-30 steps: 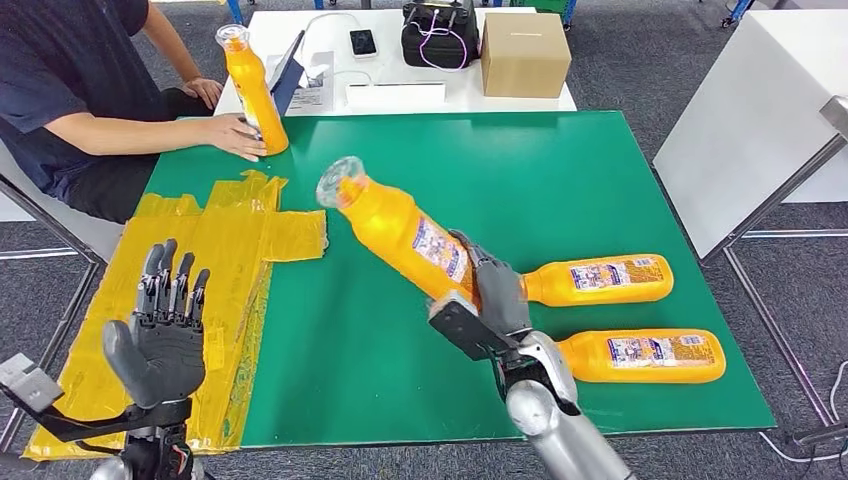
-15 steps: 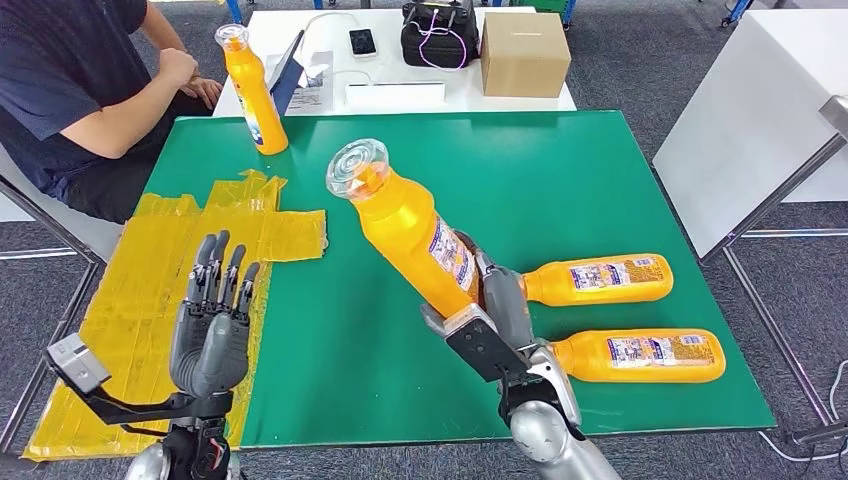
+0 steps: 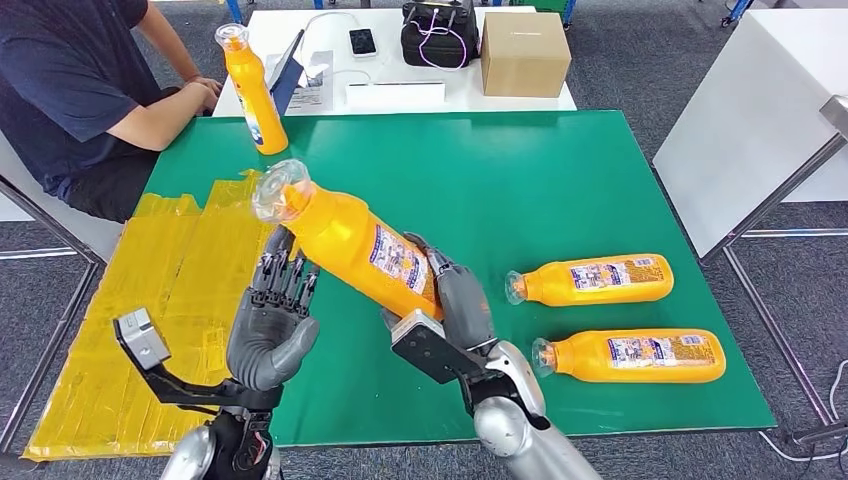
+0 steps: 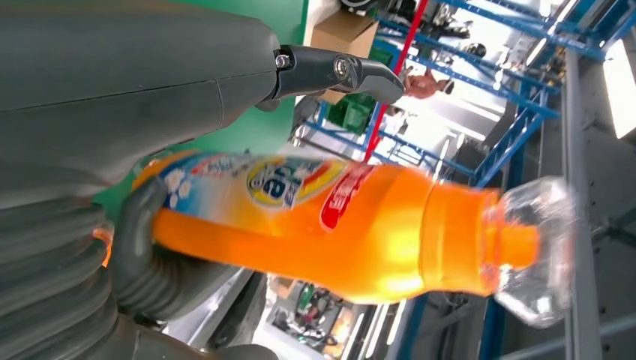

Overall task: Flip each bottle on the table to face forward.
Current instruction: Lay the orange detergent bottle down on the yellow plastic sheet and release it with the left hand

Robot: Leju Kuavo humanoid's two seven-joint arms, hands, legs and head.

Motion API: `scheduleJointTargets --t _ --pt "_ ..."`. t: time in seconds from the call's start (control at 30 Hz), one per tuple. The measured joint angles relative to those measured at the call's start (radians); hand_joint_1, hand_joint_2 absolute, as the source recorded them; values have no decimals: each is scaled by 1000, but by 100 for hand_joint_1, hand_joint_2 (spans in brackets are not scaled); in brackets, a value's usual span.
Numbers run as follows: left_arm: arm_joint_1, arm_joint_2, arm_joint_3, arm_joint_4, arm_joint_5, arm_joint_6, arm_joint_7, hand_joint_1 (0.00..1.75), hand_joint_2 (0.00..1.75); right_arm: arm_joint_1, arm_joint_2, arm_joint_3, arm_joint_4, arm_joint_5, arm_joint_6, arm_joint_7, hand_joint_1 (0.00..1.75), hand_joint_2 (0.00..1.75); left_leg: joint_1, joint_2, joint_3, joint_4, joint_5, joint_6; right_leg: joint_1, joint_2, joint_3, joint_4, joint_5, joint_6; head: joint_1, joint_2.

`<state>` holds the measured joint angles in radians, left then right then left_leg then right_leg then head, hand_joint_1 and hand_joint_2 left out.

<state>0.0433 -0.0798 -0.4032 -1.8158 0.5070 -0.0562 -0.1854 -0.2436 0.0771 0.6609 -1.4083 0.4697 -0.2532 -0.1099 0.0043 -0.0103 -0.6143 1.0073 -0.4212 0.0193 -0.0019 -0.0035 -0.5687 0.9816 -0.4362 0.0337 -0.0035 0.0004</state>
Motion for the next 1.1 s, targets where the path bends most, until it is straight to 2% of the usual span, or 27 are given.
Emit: scheduleJointTargets --t 0.2,0.43,0.77,0.9,1.1 --pt "-30 5 -41 37 0 55 9 0 175 -32 27 79 40 41 -4 8 175 175 0 0 0 0 0 0 0 0 0 0 0 0 0 0" --pt "-44 8 -51 65 21 114 10 0 175 -44 40 164 93 65 -14 16 175 175 0 0 0 0 0 0 0 0 0 0 0 0 0 0" --pt "-9 24 -44 74 37 149 0 0 175 -58 51 248 192 71 -47 12 175 175 0 0 0 0 0 0 0 0 -1 0 0 0 0 0" --pt "4 27 -42 74 42 150 -14 175 175 -59 55 264 209 59 -65 11 175 175 0 0 0 0 0 0 0 0 -1 0 0 0 0 0" --pt "46 34 -41 67 56 150 -62 175 175 -53 59 322 248 -1 -151 10 175 175 0 0 -1 0 0 0 0 0 -2 0 0 0 0 0"
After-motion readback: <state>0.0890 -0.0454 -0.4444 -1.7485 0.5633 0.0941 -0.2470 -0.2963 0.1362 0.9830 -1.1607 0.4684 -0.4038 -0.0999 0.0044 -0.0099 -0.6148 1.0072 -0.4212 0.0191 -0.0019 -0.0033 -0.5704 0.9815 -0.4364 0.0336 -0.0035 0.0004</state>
